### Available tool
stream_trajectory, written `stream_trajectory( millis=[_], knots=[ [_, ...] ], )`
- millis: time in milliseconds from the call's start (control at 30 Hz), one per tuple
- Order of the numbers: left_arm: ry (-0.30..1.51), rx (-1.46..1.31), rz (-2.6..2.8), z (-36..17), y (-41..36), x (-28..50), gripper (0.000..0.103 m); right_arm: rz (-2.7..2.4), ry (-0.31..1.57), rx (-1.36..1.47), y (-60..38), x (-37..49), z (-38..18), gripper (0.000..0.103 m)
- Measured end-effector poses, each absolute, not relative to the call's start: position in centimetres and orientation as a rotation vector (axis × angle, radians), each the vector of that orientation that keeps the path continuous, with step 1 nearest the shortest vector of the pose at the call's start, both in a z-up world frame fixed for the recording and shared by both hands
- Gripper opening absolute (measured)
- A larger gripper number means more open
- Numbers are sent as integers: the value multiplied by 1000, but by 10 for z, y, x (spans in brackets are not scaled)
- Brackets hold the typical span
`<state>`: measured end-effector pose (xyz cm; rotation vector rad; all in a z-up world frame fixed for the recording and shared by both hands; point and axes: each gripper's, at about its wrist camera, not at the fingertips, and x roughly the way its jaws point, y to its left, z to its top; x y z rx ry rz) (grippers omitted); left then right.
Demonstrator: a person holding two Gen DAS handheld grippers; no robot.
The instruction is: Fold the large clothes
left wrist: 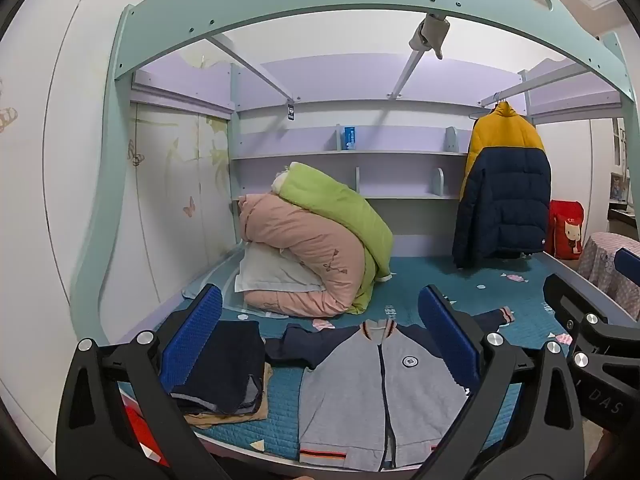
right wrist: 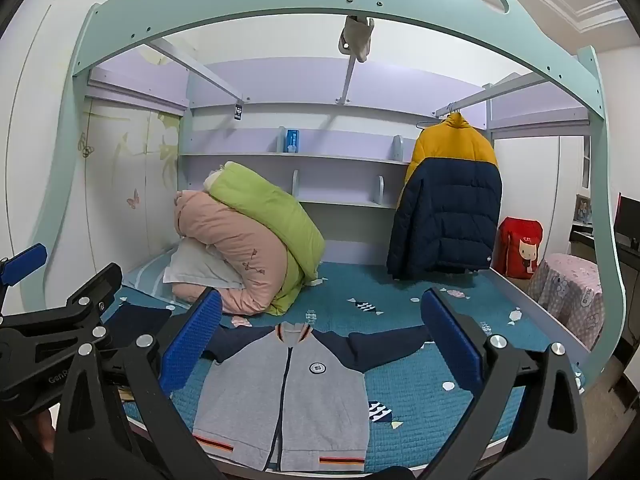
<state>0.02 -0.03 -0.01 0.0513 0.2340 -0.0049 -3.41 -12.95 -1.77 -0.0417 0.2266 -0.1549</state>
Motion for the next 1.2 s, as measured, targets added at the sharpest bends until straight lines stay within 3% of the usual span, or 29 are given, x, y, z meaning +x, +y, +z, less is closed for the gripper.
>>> stream_trajectory(
  millis=[1200],
  knots=[
    [217, 58, -2, 0, -1, -1, 98, -153, 215, -31, -135, -37, -21, 96]
  ],
)
